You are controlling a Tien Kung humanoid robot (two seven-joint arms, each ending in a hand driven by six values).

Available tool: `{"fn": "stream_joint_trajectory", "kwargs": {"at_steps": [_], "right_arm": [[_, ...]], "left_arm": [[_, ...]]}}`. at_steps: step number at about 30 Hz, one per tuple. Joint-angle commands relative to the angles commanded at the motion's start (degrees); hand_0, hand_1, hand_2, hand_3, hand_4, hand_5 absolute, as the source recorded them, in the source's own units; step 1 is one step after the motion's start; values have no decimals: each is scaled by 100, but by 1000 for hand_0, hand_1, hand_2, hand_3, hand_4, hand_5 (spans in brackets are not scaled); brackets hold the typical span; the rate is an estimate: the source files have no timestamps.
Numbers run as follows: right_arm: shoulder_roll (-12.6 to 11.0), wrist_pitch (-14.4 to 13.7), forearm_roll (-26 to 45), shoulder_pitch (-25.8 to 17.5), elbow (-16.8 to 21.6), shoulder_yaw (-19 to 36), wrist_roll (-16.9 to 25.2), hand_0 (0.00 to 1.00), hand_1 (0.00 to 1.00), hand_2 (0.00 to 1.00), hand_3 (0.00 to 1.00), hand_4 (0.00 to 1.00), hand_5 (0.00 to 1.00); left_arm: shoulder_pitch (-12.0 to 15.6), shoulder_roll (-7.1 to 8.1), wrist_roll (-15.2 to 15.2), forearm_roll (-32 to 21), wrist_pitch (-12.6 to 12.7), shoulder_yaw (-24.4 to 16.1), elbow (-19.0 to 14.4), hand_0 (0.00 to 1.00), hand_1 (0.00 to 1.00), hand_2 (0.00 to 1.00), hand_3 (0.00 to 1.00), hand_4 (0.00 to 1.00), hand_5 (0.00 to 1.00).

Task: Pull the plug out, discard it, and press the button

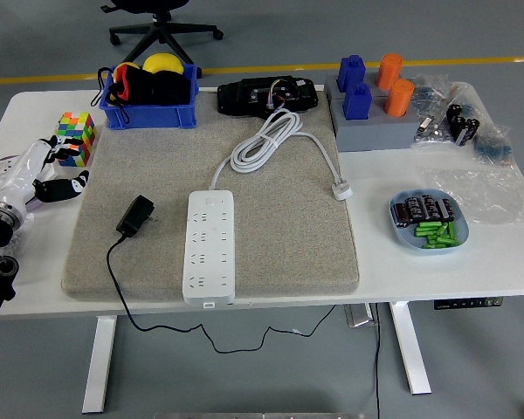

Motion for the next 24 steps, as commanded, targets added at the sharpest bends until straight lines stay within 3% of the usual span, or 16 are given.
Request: {"fn": "stream_joint_trajectory", "kwargs": {"at_steps": [24], "right_arm": [[2, 1, 0, -31, 0, -10, 4, 809, 681, 664, 673, 779, 670]], "left_arm": [[105, -38, 10, 39, -27, -136, -113, 796, 769, 712, 793, 621, 2]]}}
